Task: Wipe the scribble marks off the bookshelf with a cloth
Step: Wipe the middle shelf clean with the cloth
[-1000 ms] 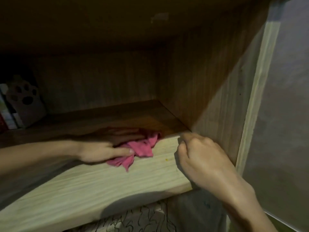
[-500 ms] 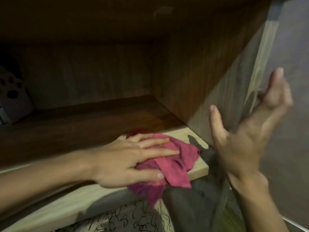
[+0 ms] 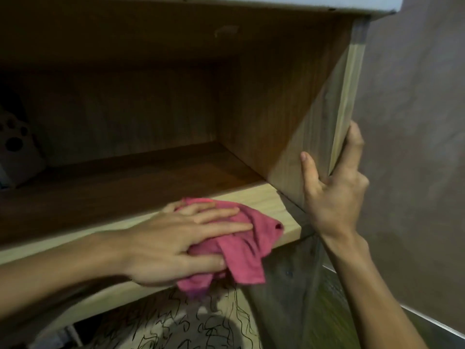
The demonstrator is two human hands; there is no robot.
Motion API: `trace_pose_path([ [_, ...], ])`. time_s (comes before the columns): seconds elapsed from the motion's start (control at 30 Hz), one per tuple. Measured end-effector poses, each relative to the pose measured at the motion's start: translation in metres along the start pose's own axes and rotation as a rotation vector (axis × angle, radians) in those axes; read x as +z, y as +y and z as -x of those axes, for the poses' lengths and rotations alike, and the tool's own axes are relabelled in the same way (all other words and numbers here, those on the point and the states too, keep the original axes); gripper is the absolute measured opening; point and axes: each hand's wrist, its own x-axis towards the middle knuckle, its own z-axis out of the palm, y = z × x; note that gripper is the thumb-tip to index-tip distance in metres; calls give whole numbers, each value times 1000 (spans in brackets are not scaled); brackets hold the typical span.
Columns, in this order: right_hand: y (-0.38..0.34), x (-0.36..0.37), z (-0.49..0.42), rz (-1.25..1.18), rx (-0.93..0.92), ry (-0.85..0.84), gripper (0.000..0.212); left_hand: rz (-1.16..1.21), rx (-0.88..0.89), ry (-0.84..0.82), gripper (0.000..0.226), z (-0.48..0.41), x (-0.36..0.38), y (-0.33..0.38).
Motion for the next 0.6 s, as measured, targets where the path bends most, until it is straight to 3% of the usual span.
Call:
trace_pose_path([
  [0.07,4,4,2,-36,7,19,62,212,-138,-107,50,-4,-9,-27],
  [0.13,7,5,3,-51,9,45,61,514,-229,-69,48,-27,-11,-44],
  [0.2,8,6,3,-64,11,53,58,328,-119,53,35,-50,-9,-45],
  [0.27,7,7,3,-69,19,46,58,230,6,50,41,-62,-1,-36],
  [0.37,6,6,3,-100,31,51,60,140,-118,63,45,-70,-8,-3],
  [0.43,9,3,6,-94,37,50,58,47,-37,23,42,-48,-5,15],
  [0.53,10,3,8,-103,-14,65,55,87,47,15,39,-24,-2,2],
  [0.6,13,6,8,-126,-48,53,52,389,-54,-79,39,-32,-8,-28],
])
